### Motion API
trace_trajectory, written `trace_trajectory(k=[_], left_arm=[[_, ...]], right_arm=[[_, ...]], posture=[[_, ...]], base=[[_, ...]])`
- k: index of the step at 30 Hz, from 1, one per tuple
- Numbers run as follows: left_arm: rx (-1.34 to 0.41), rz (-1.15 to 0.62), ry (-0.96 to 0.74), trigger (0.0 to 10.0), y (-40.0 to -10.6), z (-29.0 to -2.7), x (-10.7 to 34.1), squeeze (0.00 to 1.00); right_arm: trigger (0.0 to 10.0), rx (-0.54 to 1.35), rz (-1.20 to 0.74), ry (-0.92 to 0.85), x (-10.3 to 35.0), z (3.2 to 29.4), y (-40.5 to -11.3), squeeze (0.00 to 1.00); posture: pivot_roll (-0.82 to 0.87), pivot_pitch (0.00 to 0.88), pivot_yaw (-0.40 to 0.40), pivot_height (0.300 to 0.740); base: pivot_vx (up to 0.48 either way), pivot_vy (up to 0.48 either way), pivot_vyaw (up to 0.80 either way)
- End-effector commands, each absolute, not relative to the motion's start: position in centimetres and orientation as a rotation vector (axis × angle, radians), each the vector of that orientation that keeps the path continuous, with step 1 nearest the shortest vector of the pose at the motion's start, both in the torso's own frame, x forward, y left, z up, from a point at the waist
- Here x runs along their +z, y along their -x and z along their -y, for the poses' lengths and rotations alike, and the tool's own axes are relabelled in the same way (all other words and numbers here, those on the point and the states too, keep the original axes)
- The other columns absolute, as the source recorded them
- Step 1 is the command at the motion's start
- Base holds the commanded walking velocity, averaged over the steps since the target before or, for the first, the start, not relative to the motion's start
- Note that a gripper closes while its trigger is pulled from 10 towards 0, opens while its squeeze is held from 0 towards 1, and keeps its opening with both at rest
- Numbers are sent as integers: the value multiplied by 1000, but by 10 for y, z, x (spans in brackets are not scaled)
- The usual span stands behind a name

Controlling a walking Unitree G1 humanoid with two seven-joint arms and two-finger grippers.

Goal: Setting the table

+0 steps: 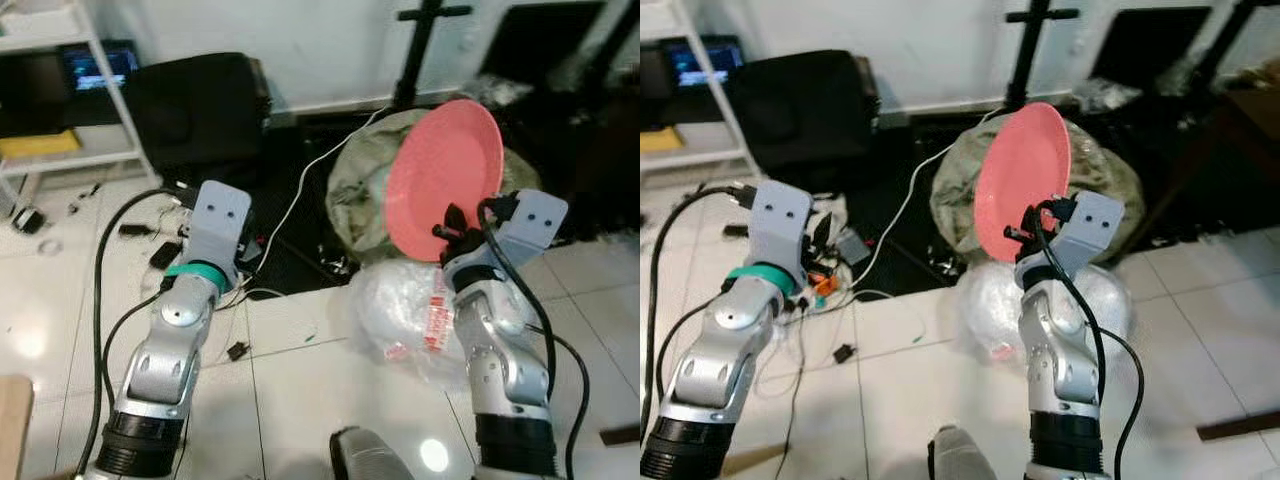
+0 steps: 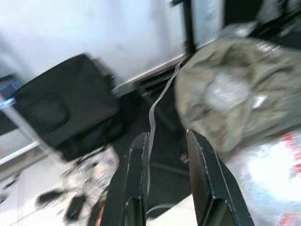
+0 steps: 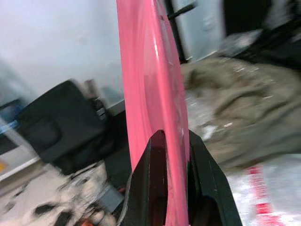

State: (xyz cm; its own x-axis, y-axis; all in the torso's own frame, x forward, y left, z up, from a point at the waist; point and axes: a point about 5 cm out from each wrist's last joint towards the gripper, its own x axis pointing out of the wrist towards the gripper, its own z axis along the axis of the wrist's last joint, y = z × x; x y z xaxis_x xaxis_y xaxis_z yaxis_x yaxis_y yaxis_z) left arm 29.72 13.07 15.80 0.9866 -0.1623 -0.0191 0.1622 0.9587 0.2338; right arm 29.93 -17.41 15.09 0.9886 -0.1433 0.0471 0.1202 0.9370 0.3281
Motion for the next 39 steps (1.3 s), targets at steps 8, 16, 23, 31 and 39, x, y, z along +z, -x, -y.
trace_trajectory(k=[8,16,23,31,39], left_arm=[[-160,-32,-242,10000,-295,-134,150,0],[-161,-32,-240,10000,-295,-134,150,0],[-163,-33,-240,10000,-295,-133,149,0],[-170,-32,-239,10000,-295,-132,149,0],[-174,-33,-239,10000,-295,-132,149,0]], right_arm=[[10000,-133,63,-335,148,172,-298,0],[10000,-135,62,-331,148,172,-297,0],[10000,-135,60,-331,148,172,-297,0],[10000,-136,56,-328,147,172,-297,0],[10000,-138,55,-326,147,172,-297,0]], posture=[[-123,0,64,740],[-125,0,64,740],[-125,0,63,740],[-126,0,63,740],[-126,0,64,740]], base=[[0,0,-800],[0,0,-800],[0,0,-800],[0,0,-800],[0,0,-800]])
